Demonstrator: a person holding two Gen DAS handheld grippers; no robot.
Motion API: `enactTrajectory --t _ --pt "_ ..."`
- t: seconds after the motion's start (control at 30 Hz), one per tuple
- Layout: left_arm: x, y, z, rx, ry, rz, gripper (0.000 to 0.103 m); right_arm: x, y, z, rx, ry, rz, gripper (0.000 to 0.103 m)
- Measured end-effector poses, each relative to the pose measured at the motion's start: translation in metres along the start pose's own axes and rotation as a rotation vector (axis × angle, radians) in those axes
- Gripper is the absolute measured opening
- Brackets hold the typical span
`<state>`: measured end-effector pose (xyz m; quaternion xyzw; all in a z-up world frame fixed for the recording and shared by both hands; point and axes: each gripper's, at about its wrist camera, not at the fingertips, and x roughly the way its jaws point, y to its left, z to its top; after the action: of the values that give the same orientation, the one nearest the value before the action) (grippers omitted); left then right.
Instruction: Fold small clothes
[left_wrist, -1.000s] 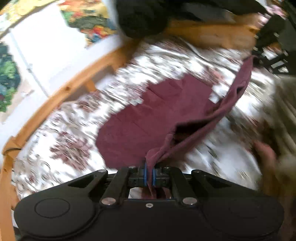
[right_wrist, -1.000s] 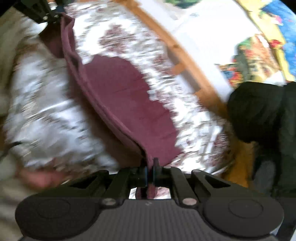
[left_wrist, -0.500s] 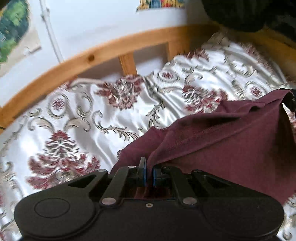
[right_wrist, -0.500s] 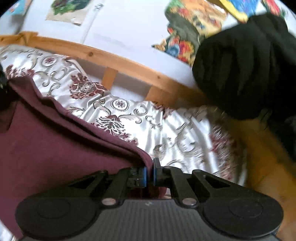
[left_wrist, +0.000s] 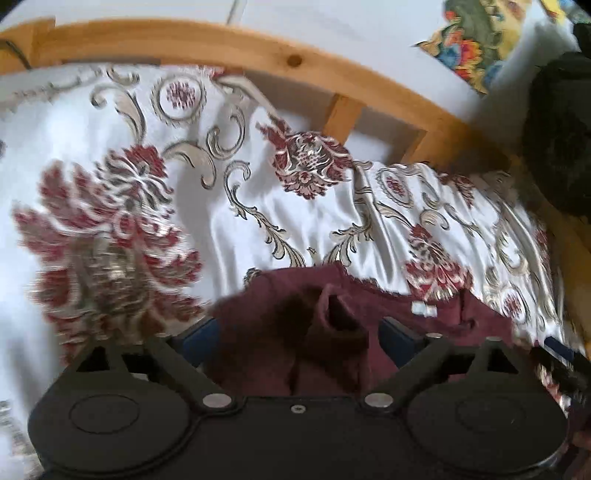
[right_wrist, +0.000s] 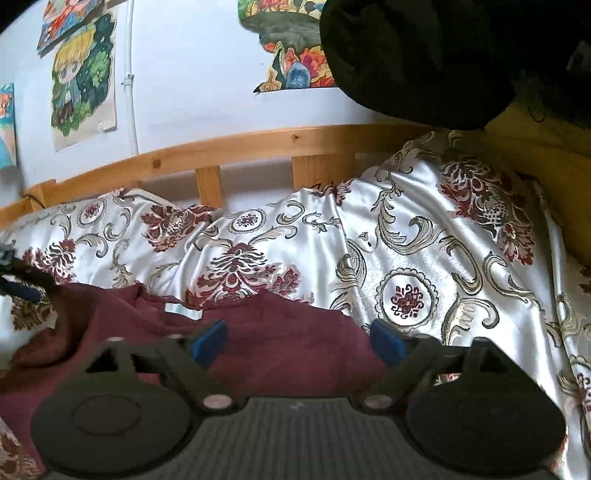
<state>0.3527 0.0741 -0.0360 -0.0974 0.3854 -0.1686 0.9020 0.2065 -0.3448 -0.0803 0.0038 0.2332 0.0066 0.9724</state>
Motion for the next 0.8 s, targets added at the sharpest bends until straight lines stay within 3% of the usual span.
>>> enactTrajectory --t 0.17,0.27,0.37,0.4,0.43,0.47,0.53,0.63,0.7,0.8 --pt "-0.024 -0.022 -0.04 0.208 -0.051 0.043 0.102 0.005 0.017 -0.007 -0.116 0.061 -0.056 0.089" --pt "-0.008 -0.04 -0.06 0.297 -0.022 0.126 0.09 0.013 0.023 -0.019 -0.114 0.115 -0.087 0.084" --pt "0.016 -0.052 -0.068 0.401 0.01 0.201 0.055 0.02 0.024 -0.026 -0.112 0.144 -0.117 0.073" --pt "0.021 -0.052 -0.069 0.412 0.006 0.21 0.029 0.021 0.024 -0.028 -0.11 0.142 -0.128 0.069" --pt "0.023 -0.05 -0.068 0.393 -0.004 0.212 0.001 0.022 0.022 -0.029 -0.106 0.142 -0.132 0.052" --pt "0.022 -0.045 -0.065 0.351 -0.017 0.199 0.0 0.024 0.02 -0.03 -0.098 0.147 -0.136 0.028" --pt "0.017 -0.038 -0.061 0.3 -0.061 0.18 0.0 0.027 0.015 -0.031 -0.079 0.159 -0.153 0.006" --pt "0.012 -0.025 -0.054 0.249 -0.108 0.193 0.0 0.028 0.006 -0.031 -0.036 0.15 -0.177 0.002" --pt "0.016 -0.012 -0.048 0.178 -0.09 0.198 0.0 0.026 0.005 -0.03 -0.029 0.143 -0.187 0.002" --pt "0.024 0.001 -0.049 0.149 -0.07 0.228 0.0 0.025 0.008 -0.029 -0.05 0.141 -0.202 0.002"
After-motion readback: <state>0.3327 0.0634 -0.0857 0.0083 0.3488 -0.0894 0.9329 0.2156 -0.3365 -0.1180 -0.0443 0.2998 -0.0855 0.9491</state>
